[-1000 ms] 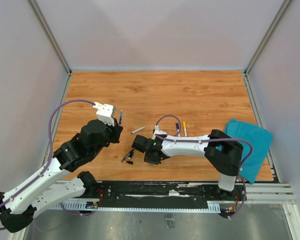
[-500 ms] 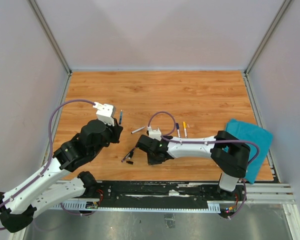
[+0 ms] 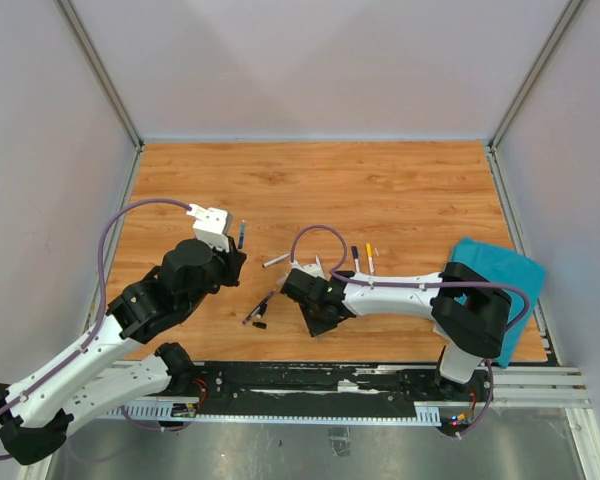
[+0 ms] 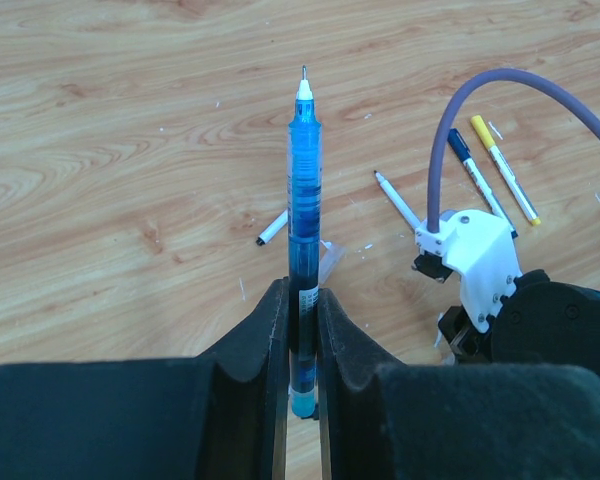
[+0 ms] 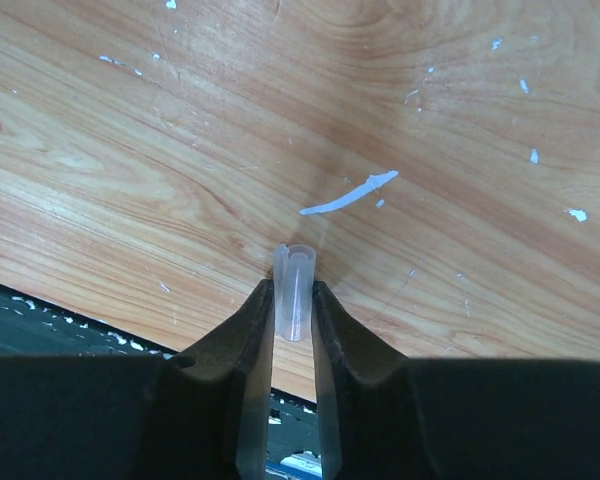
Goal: Insert the pens into the pen caps
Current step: Insert the pen cap onto the pen.
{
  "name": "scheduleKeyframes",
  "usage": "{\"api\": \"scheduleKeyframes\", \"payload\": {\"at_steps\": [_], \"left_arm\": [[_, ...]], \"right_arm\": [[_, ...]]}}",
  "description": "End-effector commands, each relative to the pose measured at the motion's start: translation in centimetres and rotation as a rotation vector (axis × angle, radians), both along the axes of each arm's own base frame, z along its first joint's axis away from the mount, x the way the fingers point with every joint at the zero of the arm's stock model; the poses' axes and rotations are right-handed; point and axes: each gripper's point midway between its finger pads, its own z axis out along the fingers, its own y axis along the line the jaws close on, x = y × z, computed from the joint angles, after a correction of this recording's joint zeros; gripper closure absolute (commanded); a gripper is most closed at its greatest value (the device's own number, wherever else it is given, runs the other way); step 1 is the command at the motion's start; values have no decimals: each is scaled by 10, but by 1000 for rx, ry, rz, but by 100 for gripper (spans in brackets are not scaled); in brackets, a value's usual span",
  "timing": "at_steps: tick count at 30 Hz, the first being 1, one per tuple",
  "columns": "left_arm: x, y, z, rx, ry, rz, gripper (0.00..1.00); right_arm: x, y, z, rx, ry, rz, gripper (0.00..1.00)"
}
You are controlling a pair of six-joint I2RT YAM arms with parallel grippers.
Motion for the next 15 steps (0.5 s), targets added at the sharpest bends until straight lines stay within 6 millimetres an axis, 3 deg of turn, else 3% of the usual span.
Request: {"api": "scheduleKeyframes", "payload": {"at_steps": [1,8,12,15], "left_arm": [[3,2,5,1,-20,6,100],[2,0,5,-2,-16,-3,99],[2,2,6,-3,-22,5,99],[2,3,7,-7,-28,8,100]], "right_arm": [[-19,-69,-32,-305,95,51,77],[-24,-69,-35,-306,121,58,69],[-26,-69,-40,-319,138,65,70],[-28,-69,-42,-314,148,74,77]]}}
